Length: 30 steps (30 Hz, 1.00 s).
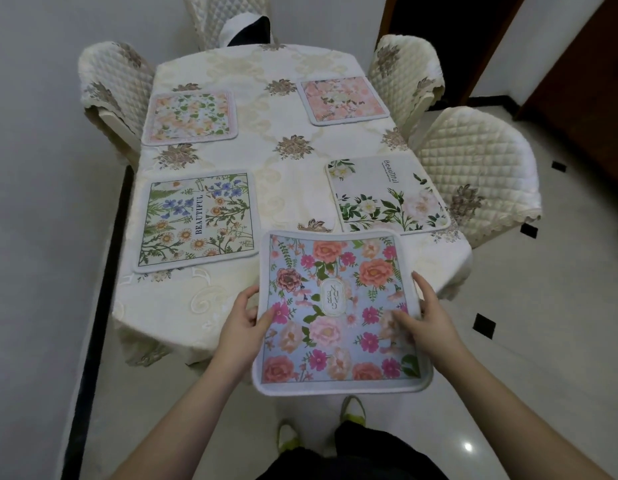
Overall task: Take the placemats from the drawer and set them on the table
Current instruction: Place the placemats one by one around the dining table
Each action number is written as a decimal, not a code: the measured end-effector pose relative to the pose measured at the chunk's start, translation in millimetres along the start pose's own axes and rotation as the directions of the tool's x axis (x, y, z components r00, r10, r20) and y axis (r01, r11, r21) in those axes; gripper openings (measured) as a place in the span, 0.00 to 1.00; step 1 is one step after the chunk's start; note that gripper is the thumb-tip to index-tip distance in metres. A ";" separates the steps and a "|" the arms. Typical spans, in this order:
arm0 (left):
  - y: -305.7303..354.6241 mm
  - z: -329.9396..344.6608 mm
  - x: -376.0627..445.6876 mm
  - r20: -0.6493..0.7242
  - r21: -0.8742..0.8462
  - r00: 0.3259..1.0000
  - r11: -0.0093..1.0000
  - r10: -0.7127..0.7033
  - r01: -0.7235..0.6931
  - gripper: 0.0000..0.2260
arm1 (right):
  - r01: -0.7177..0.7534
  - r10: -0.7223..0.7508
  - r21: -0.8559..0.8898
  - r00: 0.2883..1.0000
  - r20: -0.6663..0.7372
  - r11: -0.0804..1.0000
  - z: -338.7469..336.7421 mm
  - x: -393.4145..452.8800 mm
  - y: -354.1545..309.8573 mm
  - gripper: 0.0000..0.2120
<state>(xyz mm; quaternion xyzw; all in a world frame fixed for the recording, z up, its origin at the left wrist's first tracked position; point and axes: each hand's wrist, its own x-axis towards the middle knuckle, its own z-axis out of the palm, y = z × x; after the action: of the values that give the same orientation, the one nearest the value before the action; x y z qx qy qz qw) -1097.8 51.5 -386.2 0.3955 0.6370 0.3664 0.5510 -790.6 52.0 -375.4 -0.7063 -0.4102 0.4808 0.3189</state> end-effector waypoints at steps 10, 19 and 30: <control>46.1 47.2 -7.1 0.163 0.001 0.985 0.998 0.059 -0.060 0.25 | -0.010 0.036 0.182 0.989 -0.142 0.983 -56.0 -47.2 14.3 0.32; 85.6 153.7 -29.2 0.329 0.070 0.943 0.995 0.046 -0.074 0.22 | 0.003 0.068 0.245 0.957 -0.282 0.969 -159.3 -94.3 52.0 0.32; 123.8 335.2 -80.3 0.513 0.166 0.851 0.960 0.111 -0.225 0.23 | 0.074 0.142 0.409 0.869 -0.474 0.909 -316.0 -154.4 119.5 0.33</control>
<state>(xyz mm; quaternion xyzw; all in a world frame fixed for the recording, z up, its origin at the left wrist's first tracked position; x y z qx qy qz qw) -746.6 40.8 -283.1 0.5895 0.4723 0.2262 0.6150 -491.8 -157.5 -306.2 -0.7286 -0.1909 0.3660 0.5466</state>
